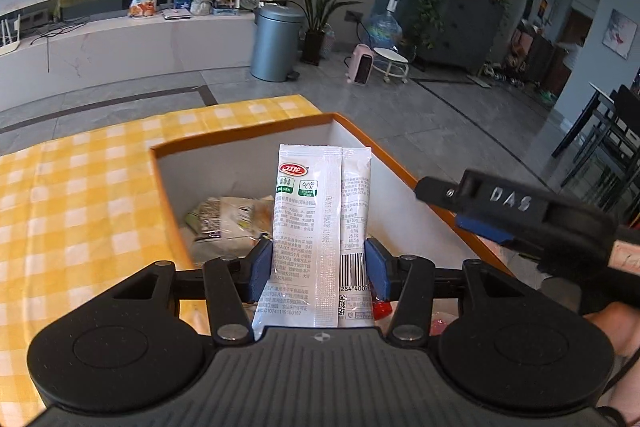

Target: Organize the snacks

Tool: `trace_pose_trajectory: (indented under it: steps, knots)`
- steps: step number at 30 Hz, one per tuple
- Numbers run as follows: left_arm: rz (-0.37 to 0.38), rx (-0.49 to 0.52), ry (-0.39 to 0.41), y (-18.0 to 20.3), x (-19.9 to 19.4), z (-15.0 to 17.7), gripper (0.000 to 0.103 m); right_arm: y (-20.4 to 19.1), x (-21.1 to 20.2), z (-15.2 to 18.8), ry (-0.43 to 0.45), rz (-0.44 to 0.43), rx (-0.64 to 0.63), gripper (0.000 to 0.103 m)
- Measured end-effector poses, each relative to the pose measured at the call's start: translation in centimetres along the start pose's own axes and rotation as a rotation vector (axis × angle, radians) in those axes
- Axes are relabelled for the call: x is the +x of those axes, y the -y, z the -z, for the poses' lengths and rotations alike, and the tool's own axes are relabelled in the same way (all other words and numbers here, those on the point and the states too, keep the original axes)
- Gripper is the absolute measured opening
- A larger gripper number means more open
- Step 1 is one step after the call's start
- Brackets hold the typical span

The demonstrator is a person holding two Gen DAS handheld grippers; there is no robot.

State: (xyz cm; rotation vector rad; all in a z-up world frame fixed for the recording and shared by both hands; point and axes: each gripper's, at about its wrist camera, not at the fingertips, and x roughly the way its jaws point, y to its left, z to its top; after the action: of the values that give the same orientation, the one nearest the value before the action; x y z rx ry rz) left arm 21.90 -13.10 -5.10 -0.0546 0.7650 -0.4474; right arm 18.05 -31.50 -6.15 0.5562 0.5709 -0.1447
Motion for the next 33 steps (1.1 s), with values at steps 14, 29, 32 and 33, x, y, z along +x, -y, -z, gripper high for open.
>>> trace_pose_trajectory:
  steps: [14,29,32,33]
  knots:
    - [-0.164,0.142,0.113,4.3,-5.3,2.4,0.093,-0.3,-4.5,0.1,0.077,0.104,-0.097,0.056]
    - [-0.327,0.022,0.152,5.7,-10.9,5.3,0.093,-0.2,-12.9,7.4,-0.052,0.142,-0.335,0.061]
    - [-0.315,0.024,0.143,5.5,-11.2,5.8,0.093,-1.4,-13.3,7.7,-0.047,0.116,-0.335,0.061]
    - [-0.311,0.018,0.143,5.3,-11.5,6.2,0.093,-1.8,-13.5,7.9,-0.043,0.111,-0.343,0.061]
